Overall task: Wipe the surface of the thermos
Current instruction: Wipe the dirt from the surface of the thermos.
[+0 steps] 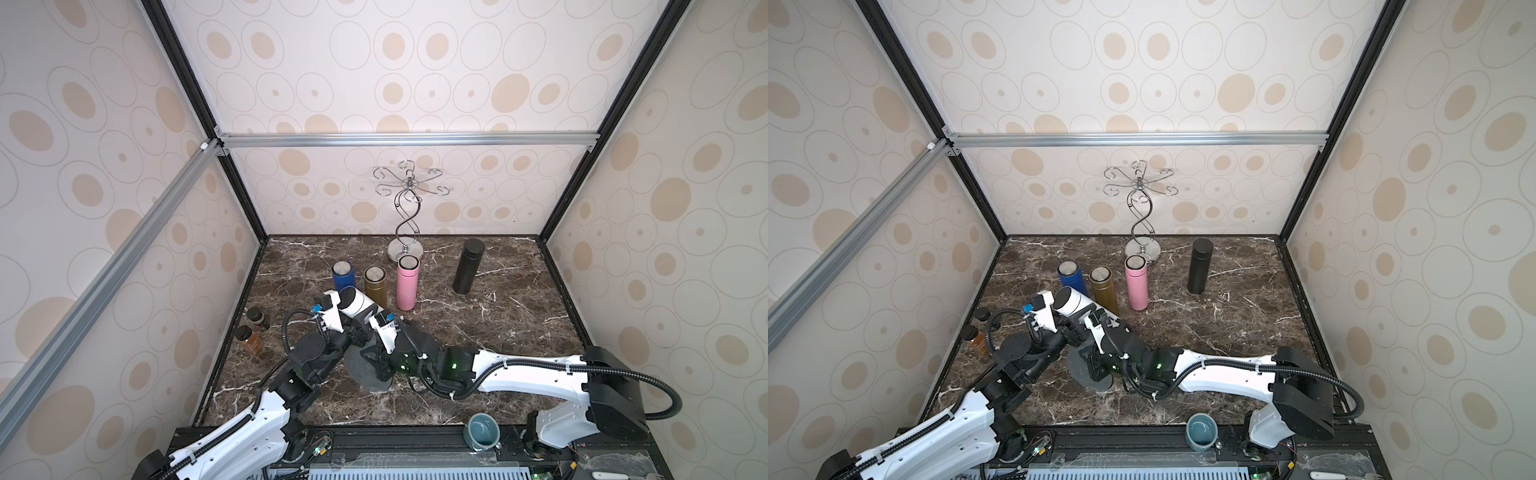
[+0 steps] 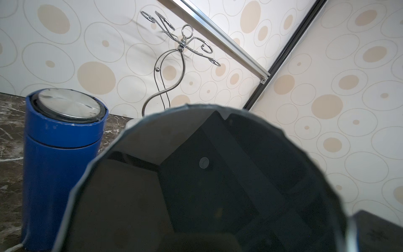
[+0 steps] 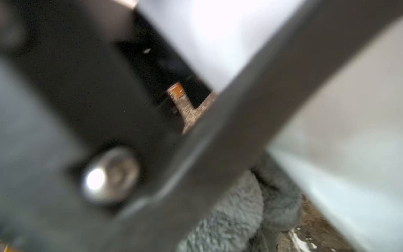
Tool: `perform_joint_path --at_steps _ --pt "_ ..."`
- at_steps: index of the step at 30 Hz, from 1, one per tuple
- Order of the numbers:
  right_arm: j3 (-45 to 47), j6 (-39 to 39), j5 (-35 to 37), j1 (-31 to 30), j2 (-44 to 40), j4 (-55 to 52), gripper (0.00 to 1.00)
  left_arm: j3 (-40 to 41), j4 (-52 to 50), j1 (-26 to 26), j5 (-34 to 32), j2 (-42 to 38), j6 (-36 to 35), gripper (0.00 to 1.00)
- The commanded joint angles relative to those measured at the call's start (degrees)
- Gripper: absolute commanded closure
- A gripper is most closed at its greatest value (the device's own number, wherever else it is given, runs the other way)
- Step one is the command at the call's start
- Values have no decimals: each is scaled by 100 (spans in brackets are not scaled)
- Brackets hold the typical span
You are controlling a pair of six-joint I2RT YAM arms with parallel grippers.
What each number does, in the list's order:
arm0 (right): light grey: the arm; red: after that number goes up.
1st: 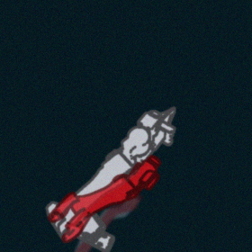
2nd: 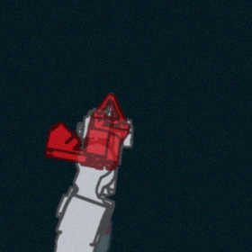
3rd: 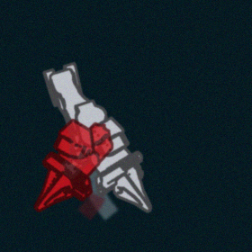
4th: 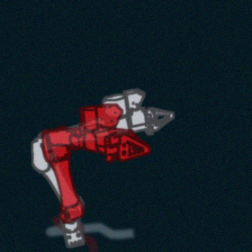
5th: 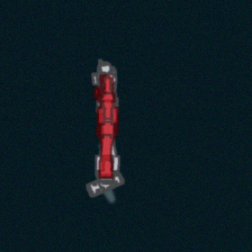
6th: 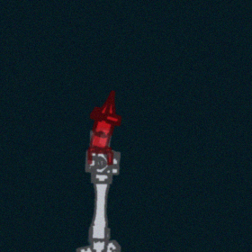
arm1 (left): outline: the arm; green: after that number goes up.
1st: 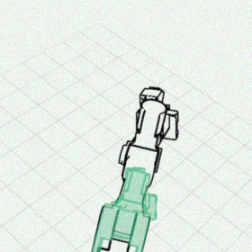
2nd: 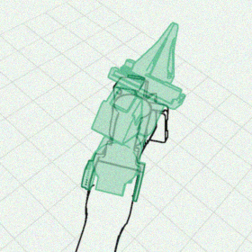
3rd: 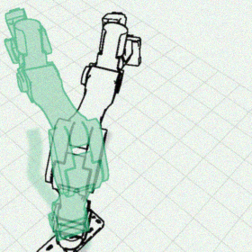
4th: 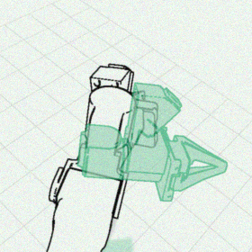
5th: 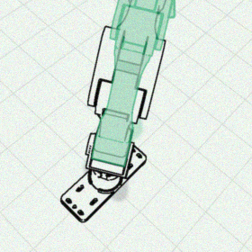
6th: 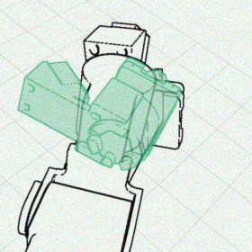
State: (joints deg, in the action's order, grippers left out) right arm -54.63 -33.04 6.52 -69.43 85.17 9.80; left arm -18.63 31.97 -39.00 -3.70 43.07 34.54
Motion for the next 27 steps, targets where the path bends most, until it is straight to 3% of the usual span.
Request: perform_joint_path --at_steps 1,9,20,22,27 --pt "116 -248 880 -36 -160 152 100 -306 354 -23 -8 -150 63 100" --pt "634 -649 1156 -36 -723 -403 100 -351 388 -20 -7 -92 -44 100" --pt "1358 -779 1534 -33 -2589 -1644 100 -330 340 -24 168 -85 -362 100" --pt "1332 -416 1240 92 -3045 -1794 100 -331 269 -28 343 -138 -575 100" --pt "1343 -418 -26 1330 -4089 -2165 100 -473 56 -16 906 -76 -1123 100"
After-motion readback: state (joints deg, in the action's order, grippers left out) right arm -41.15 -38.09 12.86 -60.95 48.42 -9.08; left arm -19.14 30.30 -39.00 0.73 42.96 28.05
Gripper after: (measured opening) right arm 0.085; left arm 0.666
